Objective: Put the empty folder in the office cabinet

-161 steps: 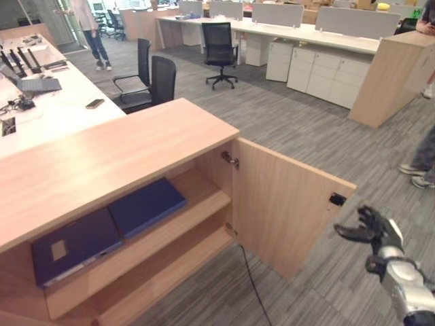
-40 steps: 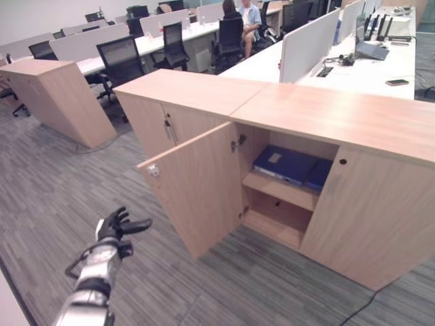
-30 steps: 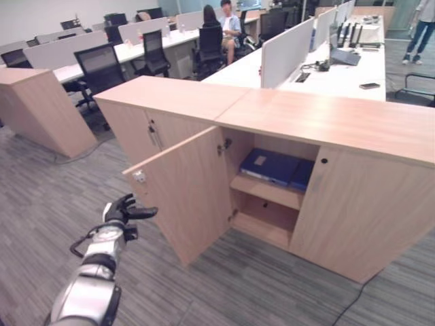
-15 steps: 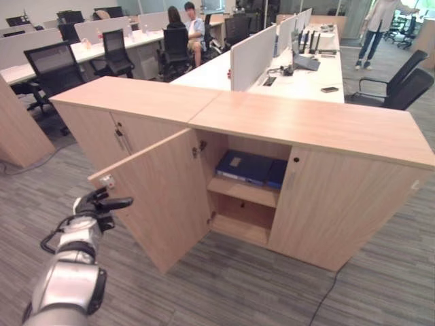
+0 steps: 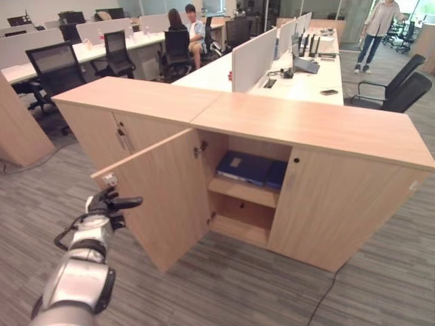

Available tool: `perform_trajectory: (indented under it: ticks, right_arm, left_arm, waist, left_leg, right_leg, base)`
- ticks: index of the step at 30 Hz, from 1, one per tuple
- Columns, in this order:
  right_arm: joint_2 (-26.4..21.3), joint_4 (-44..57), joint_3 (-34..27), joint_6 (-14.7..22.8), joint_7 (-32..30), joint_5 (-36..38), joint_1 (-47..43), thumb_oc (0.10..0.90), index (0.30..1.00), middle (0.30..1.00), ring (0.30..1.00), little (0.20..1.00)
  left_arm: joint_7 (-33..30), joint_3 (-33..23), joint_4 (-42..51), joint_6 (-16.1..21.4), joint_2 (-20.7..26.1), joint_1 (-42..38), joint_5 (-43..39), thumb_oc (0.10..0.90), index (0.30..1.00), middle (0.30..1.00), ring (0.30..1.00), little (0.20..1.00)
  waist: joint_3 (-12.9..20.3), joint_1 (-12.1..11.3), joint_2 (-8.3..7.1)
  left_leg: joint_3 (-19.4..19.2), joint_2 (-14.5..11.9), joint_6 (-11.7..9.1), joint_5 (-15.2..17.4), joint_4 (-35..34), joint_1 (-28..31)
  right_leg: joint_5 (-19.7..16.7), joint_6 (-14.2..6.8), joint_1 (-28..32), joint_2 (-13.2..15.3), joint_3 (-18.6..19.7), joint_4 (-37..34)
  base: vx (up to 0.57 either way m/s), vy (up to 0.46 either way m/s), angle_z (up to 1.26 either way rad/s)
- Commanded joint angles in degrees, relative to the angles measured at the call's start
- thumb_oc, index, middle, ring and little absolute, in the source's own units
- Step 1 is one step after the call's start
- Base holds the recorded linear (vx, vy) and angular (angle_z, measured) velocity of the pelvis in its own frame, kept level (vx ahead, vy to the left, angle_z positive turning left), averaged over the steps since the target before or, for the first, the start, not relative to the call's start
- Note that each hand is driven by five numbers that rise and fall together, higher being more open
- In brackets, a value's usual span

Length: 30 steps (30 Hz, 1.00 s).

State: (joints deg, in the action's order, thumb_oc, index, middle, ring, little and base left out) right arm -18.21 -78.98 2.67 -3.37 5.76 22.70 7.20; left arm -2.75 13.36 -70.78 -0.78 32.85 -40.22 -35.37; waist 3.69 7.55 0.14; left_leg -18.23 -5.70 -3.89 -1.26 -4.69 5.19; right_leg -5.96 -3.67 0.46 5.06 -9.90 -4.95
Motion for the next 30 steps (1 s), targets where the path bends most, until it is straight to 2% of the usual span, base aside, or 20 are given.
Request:
perform_trajectory:
  ticks: [1, 5, 8, 10, 11, 12, 18, 20, 21, 24, 25, 28, 29, 30]
  right_arm:
    - [-0.3, -2.8, 1.3, 1.0, -0.5, 2.0, -3.2, 0.800, 0.900, 0.900, 0.900, 0.900]
    - [1.0, -3.5, 0.6, 0.6, -0.6, 2.5, -3.5, 0.800, 0.900, 0.900, 0.900, 0.900]
    - [1.6, -3.8, 0.3, 0.4, -0.6, 2.4, -4.0, 0.800, 0.900, 0.900, 0.900, 0.900]
    - [2.2, -4.1, -0.4, 0.6, -0.6, 1.4, -4.7, 0.800, 0.900, 0.900, 0.900, 0.900]
    - [2.3, -4.1, -0.4, 0.6, -0.6, 1.4, -4.7, 0.800, 0.900, 0.900, 0.900, 0.900]
    - [2.6, -4.5, -0.6, 0.5, -0.4, 1.0, -4.8, 0.800, 0.900, 0.900, 0.900, 0.900]
    - [2.8, -5.8, -0.7, 0.5, 0.0, -0.3, -4.9, 0.800, 0.900, 0.900, 0.900, 0.900]
    - [2.4, -6.0, -0.9, 0.8, 0.2, -0.8, -5.4, 0.800, 0.900, 0.900, 0.900, 0.900]
    - [2.5, -6.0, -0.9, 0.8, 0.2, -0.8, -5.4, 0.800, 0.900, 0.900, 0.900, 0.900]
    - [1.4, -5.5, -1.0, 1.2, 0.6, -0.9, -6.5, 0.800, 0.900, 0.900, 0.900, 0.900]
    - [1.4, -5.5, -1.0, 1.2, 0.6, -0.9, -6.4, 0.800, 0.900, 0.900, 0.900, 0.900]
    - [-0.6, -4.9, -1.4, 1.4, 0.7, -0.4, -7.3, 0.800, 0.900, 0.900, 0.900, 0.900]
    - [-2.3, -4.7, -2.0, 1.3, 0.6, -0.4, -7.7, 0.800, 0.900, 0.900, 0.900, 0.900]
    - [-2.3, -4.8, -2.0, 1.3, 0.6, -0.4, -7.7, 0.800, 0.900, 0.900, 0.900, 0.900]
  left_arm:
    - [2.4, 1.6, 14.1, 7.5, -6.0, -7.5, -0.9, 0.800, 0.900, 0.900, 0.900, 0.900]
    - [4.3, 4.9, 28.6, 8.3, -12.3, 0.8, -4.0, 0.800, 0.900, 0.900, 0.900, 0.900]
    - [6.4, 6.9, 33.9, 8.0, -14.6, 3.7, -5.6, 0.800, 0.900, 0.900, 0.900, 0.900]
    - [12.8, 11.8, 47.5, 6.4, -15.4, 12.1, -8.3, 0.800, 0.900, 0.900, 0.900, 0.900]
    - [12.8, 11.8, 47.6, 6.3, -15.3, 12.2, -8.4, 0.800, 0.900, 0.900, 0.900, 0.900]
    - [15.2, 13.6, 52.1, 5.7, -15.5, 15.9, -8.8, 0.800, 0.900, 0.900, 0.900, 0.900]
    - [17.7, 14.3, 57.4, 4.8, -14.4, 24.4, -7.6, 0.800, 0.900, 0.900, 0.900, 0.900]
    - [18.7, 12.5, 59.1, 4.7, -12.3, 29.6, -6.1, 0.800, 0.900, 0.900, 0.900, 0.900]
    - [18.7, 12.5, 59.1, 4.6, -12.2, 29.6, -6.1, 0.800, 0.900, 0.900, 0.900, 0.900]
    - [19.8, 7.3, 59.2, 3.9, -10.0, 38.8, -5.7, 0.800, 0.900, 0.900, 0.900, 0.900]
    - [19.8, 7.3, 59.3, 3.9, -10.0, 38.9, -5.7, 0.800, 0.900, 0.900, 0.900, 0.900]
    - [18.9, 3.1, 57.0, 3.5, -8.8, 43.4, -4.0, 0.800, 0.900, 0.900, 0.900, 0.900]
    - [18.3, 1.0, 54.7, 3.5, -8.8, 45.1, -3.0, 0.800, 0.900, 0.900, 0.900, 0.900]
    - [18.3, 1.0, 54.6, 3.5, -8.8, 45.1, -3.0, 0.800, 0.900, 0.900, 0.900, 0.900]
  waist:
    - [0.8, 1.7, -0.25]
    - [0.2, 0.9, -0.55]
    - [-0.2, 0.7, -0.62]
    - [-0.8, 0.5, -0.44]
    - [-0.8, 0.5, -0.46]
    - [-1.0, 0.2, -0.34]
    - [-1.6, -0.7, -0.31]
    - [-2.0, -1.4, -0.03]
    - [-2.0, -1.4, -0.03]
    - [-3.3, -3.2, 0.57]
    - [-3.2, -3.1, 0.58]
    - [-6.0, -5.0, 0.17]
    - [-7.1, -6.4, 0.29]
    - [-7.1, -6.3, 0.33]
  left_leg:
    - [3.6, 0.1, -0.3, 5.1, -0.3, 1.3]
    - [4.1, 0.2, -0.2, 4.9, -0.3, 1.0]
    - [4.4, 0.3, -0.1, 4.9, -0.3, 0.8]
    - [4.7, 0.3, -0.1, 5.1, -0.3, 0.7]
    - [4.7, 0.3, -0.1, 5.1, -0.3, 0.7]
    - [4.8, 0.2, -0.1, 5.2, -0.3, 0.8]
    - [5.4, -0.4, -0.3, 5.0, -0.3, 1.1]
    - [6.1, -1.3, -0.9, 4.3, -0.3, 1.2]
    - [6.1, -1.3, -0.9, 4.3, -0.3, 1.2]
    - [7.3, -3.8, -2.0, 2.6, 1.1, 0.8]
    - [7.3, -3.8, -2.1, 2.7, 1.3, 0.7]
    - [9.8, -5.2, -2.3, 4.0, 14.0, -5.2]
    - [11.6, -5.1, -2.2, 2.0, 19.6, -8.5]
    - [11.8, -5.1, -2.2, 2.1, 19.8, -8.6]
  right_leg:
    - [4.5, -6.0, 0.8, 1.1, -1.1, 0.0]
    - [4.5, -5.8, 1.1, 1.4, -1.8, 0.0]
    - [4.5, -5.7, 1.2, 1.4, -2.0, 0.0]
    - [4.7, -5.7, 1.3, 1.6, -2.2, 0.0]
    - [4.7, -5.7, 1.3, 1.5, -2.2, 0.0]
    - [5.0, -5.6, 1.3, 1.5, -2.2, 0.0]
    - [6.0, -4.9, 2.2, 0.9, -2.4, 0.0]
    - [6.7, -4.1, 2.7, 0.1, -2.7, 0.0]
    - [6.7, -4.1, 2.7, 0.1, -2.7, 0.0]
    - [9.1, -2.0, 2.7, -2.1, -3.0, 1.7]
    - [9.1, -2.0, 2.7, -2.1, -3.0, 1.8]
    - [10.7, 0.3, 3.1, -2.9, -3.1, 3.7]
    - [11.3, 1.3, 3.8, -3.0, -3.8, 4.3]
    - [11.3, 1.3, 3.7, -3.0, -3.9, 4.3]
  base:
    - [-0.03, -0.013, 0.03]
    - [-0.01, -0.003, 0.01]
    - [-0.01, -0.002, -0.02]
    - [-0.01, -0.007, -0.05]
    - [0.00, 0.000, 0.00]
    - [0.01, -0.008, 0.03]
    - [0.01, -0.060, 0.03]
    - [0.03, -0.112, 0.14]
    - [0.02, -0.123, 0.16]
    - [0.01, -0.146, 0.09]
    - [-0.02, -0.164, 0.11]
    - [-0.07, -0.135, 0.12]
    - [-0.05, -0.082, 0.15]
    - [-0.01, -0.011, 0.09]
